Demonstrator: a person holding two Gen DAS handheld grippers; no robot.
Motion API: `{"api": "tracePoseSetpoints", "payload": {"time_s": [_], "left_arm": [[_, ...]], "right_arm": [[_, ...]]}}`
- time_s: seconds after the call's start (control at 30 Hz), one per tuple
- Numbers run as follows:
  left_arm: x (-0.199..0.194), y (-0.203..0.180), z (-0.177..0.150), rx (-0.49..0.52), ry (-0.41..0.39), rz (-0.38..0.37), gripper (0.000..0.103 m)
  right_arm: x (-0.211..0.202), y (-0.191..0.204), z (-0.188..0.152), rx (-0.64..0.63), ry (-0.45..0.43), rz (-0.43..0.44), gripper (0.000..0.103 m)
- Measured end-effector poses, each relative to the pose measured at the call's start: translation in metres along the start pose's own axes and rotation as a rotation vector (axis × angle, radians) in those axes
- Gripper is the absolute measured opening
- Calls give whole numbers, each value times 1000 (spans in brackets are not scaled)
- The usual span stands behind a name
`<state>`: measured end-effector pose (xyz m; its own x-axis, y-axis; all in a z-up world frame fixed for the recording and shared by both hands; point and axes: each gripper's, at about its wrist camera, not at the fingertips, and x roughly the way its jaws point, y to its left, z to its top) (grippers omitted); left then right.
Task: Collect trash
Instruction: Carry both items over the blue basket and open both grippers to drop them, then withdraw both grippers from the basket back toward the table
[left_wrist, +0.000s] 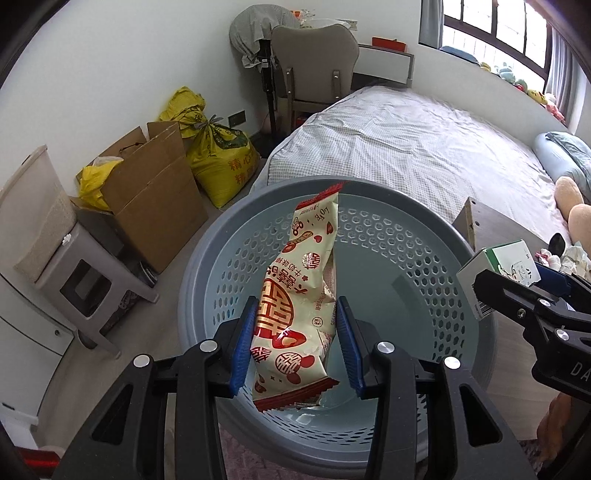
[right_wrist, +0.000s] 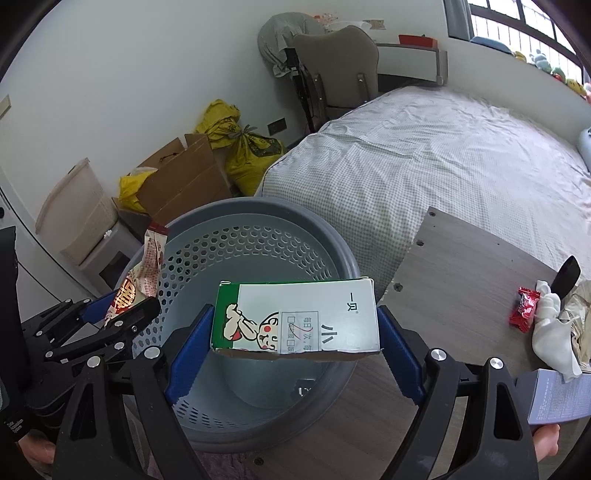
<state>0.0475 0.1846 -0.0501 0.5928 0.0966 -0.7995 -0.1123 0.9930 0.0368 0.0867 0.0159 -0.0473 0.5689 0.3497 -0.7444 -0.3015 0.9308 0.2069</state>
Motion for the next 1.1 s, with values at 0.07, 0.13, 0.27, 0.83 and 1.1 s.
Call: {"api": "tracePoseSetpoints", "payload": {"time_s": [0.07,0.13,0.27,0.83,1.1], "left_arm": [[1,3,0,-4,0,4,41],[2,4,2,-7,-1,3,41],[1,8,2,-22,-2,0,42],[-3,10,0,-39,-5,11,66],[-11,8,-2,-44,-14,19,68]], "right_arm": [[1,3,1,-5,1,4,83],[2,4,1,-11,2,3,84],[6,7,1,-20,8,-5,85],[2,3,0,1,-15,-17,95],[-5,0,-2,4,-28,-16,95]]}}
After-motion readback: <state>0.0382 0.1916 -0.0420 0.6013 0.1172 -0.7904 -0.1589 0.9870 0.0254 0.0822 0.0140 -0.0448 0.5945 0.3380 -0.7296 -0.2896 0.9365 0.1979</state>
